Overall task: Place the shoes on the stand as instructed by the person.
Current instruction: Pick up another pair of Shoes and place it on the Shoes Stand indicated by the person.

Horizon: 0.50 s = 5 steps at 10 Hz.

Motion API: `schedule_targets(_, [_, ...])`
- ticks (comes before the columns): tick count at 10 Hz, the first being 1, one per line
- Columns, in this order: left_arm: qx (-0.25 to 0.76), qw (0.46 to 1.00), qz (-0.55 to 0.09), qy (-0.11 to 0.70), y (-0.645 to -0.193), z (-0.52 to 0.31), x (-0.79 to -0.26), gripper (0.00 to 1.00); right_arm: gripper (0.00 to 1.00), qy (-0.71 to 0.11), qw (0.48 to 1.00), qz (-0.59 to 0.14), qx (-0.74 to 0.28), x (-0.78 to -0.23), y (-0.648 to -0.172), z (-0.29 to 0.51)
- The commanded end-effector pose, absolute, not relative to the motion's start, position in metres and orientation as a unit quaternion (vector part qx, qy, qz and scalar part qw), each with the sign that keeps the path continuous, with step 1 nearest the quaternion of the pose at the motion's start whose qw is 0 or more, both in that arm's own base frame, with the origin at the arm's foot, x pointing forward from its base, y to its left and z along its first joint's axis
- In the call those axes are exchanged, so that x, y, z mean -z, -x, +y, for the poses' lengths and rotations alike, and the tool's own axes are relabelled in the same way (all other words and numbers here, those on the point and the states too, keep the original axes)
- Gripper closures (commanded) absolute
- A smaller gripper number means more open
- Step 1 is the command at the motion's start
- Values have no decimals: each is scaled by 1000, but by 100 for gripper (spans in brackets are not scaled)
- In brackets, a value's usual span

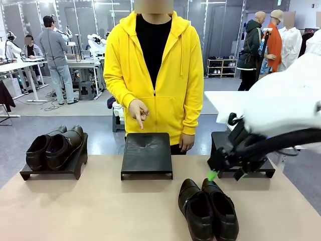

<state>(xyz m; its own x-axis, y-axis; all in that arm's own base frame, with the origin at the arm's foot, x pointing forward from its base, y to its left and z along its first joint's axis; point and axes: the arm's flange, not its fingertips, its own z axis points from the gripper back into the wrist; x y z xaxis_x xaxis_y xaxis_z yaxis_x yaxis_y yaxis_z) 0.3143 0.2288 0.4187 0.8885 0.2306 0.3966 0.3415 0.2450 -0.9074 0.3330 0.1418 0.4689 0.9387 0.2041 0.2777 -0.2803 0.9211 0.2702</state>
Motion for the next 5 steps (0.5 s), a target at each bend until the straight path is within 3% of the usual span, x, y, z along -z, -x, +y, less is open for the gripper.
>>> schedule_targets(1, [39,752,-246,610,-313,226,-420,4,0,-109,982,-112,-104,-439,-343,157])
schedule_targets(5, [39,752,-246,610,-313,226,-420,4,0,-55,989,-98,-101,-391,-340,190])
